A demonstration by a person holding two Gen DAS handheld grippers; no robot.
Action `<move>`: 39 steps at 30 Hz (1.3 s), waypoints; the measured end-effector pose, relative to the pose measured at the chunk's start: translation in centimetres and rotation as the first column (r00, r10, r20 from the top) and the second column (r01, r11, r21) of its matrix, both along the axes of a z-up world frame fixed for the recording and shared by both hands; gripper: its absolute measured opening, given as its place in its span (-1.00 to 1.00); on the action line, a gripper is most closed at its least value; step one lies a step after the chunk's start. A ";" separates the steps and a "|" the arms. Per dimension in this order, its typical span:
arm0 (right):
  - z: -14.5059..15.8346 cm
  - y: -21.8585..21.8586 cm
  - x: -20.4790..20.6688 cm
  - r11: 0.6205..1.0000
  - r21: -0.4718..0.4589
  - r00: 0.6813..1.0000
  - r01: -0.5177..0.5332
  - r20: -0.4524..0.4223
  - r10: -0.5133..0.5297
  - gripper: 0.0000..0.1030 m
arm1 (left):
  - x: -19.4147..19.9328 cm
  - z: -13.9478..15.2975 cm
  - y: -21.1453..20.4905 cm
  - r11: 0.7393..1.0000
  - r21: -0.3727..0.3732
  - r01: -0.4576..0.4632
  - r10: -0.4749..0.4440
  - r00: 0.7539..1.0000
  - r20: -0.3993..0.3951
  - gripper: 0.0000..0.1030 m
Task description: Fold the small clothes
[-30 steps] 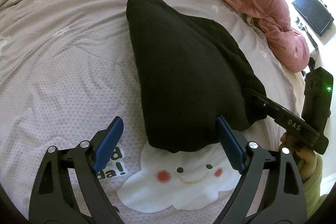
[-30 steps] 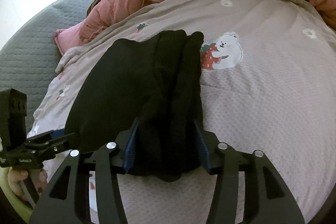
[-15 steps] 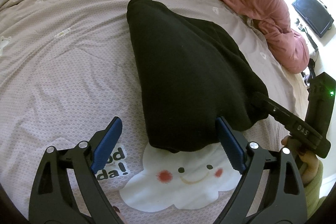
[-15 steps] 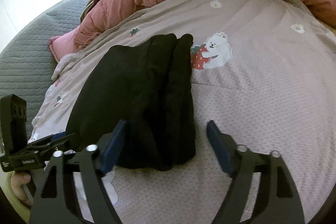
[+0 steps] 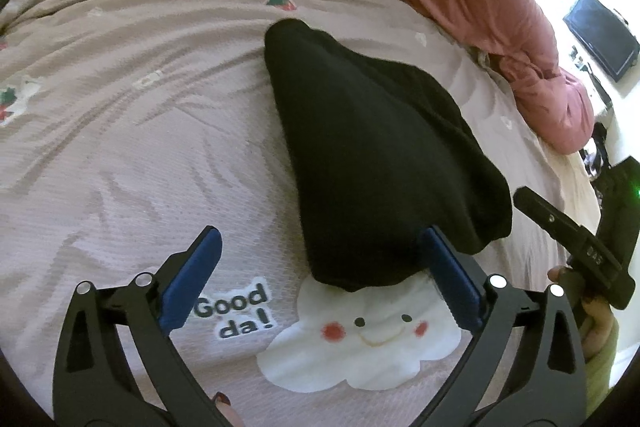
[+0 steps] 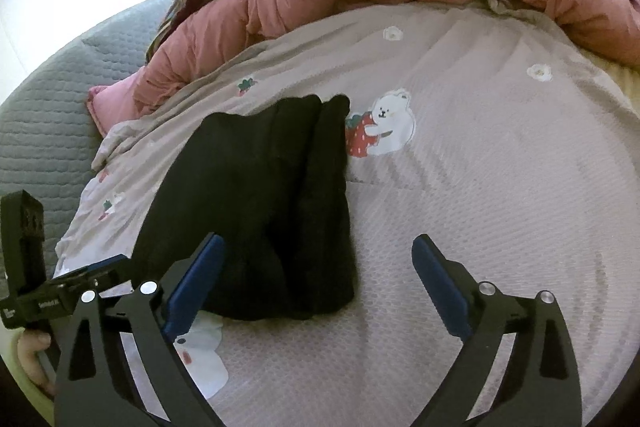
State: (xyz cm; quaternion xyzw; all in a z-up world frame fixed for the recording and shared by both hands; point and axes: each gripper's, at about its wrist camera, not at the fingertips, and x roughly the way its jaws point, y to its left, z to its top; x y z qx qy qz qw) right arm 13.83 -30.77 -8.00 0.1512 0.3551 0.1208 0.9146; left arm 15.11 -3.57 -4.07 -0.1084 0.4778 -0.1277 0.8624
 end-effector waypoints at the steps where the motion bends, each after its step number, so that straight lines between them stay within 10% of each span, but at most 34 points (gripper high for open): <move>1: 0.1 -0.1 -0.2 1.000 -0.001 1.000 0.003 0.005 -0.003 0.84 | -0.1 0.2 0.2 1.000 0.000 -0.003 0.003 1.000 0.007 0.81; 39: 7.1 5.8 -9.8 0.978 -0.210 0.961 0.019 0.275 0.040 0.91 | -11.4 6.8 4.8 0.982 0.158 -0.101 0.049 0.953 0.300 0.81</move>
